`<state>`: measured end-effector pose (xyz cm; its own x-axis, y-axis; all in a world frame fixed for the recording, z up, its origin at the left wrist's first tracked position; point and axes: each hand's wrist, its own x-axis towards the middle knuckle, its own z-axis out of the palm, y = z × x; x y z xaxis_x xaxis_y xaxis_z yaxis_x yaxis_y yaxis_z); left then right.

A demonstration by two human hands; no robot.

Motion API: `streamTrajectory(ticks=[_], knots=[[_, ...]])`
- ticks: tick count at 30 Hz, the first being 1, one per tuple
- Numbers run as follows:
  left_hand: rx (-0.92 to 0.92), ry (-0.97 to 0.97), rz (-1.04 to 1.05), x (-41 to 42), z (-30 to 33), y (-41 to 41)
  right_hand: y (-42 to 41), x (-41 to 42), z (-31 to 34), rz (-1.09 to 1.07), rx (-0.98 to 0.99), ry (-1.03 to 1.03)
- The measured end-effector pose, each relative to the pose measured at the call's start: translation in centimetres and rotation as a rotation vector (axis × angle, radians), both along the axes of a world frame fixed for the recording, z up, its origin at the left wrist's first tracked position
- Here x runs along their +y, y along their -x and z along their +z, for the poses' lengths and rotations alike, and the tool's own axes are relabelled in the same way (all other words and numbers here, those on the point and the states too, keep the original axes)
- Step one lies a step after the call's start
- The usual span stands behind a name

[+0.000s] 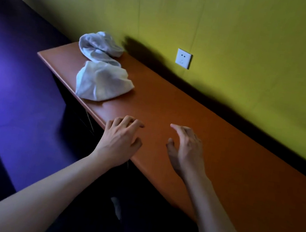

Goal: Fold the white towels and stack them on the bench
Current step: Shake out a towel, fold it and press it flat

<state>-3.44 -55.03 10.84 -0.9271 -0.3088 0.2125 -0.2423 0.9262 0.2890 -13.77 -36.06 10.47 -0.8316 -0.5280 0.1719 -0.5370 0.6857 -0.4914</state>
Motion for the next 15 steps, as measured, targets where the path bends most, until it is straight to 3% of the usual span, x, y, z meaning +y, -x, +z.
streamTrajectory(ticks=[15], knots=[[-0.065,0.201,0.25,-22.1,-9.6,10.2,9.2,-17.6,-8.8,0.087,-0.059,-0.04]])
